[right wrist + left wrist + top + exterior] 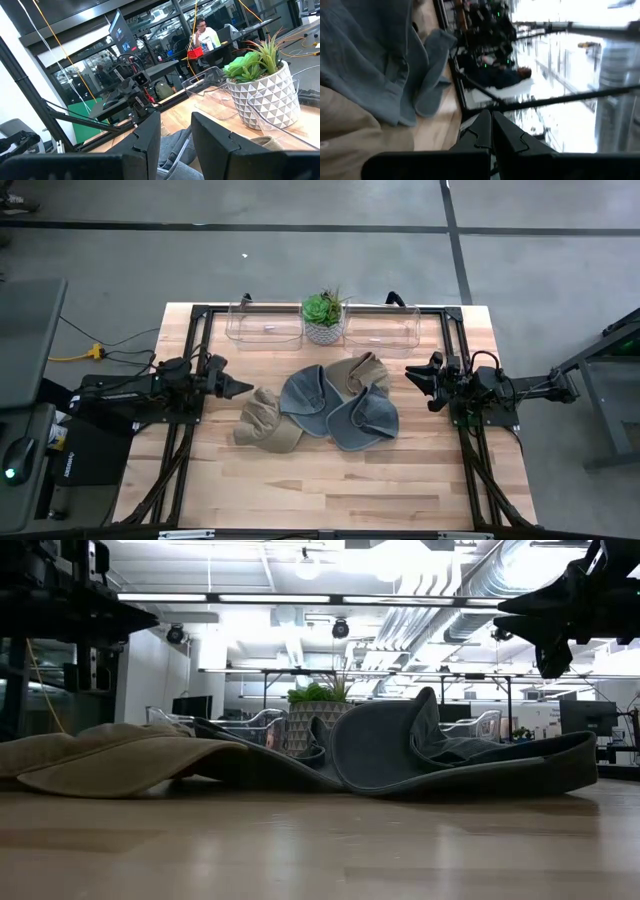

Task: Pick & Place hat
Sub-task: Put the left light brown cap into the right transparent bin

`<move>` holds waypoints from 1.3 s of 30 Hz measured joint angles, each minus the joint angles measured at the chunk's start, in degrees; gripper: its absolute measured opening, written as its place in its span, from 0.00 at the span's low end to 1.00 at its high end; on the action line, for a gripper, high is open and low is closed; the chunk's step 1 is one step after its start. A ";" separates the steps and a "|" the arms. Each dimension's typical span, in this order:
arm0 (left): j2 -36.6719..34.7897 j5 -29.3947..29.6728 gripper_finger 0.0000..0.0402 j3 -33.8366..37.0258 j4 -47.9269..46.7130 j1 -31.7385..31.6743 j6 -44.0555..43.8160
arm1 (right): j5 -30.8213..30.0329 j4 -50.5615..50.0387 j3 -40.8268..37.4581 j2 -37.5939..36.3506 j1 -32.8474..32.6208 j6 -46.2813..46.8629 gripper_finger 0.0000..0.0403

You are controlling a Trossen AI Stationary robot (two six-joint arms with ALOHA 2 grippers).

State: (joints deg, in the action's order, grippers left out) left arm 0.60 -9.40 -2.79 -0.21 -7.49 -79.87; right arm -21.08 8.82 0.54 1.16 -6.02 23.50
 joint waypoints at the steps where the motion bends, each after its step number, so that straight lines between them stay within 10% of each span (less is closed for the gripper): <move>1: 0.00 0.57 0.00 0.00 0.00 0.00 -0.12 | 0.00 -0.01 0.00 0.00 0.02 0.00 0.26; 25: 0.03 -1.12 0.41 -2.48 -2.53 0.00 -1.02 | 0.00 0.02 0.00 -0.01 0.02 0.01 0.26; 39: 7.43 9.86 0.42 -25.68 -46.64 0.00 3.35 | 0.00 0.00 0.00 0.01 -0.01 -0.01 0.26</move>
State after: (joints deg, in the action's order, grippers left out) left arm 8.04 0.46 -28.47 -46.84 -7.49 -76.52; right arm -21.08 8.82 0.54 1.17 -6.02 23.49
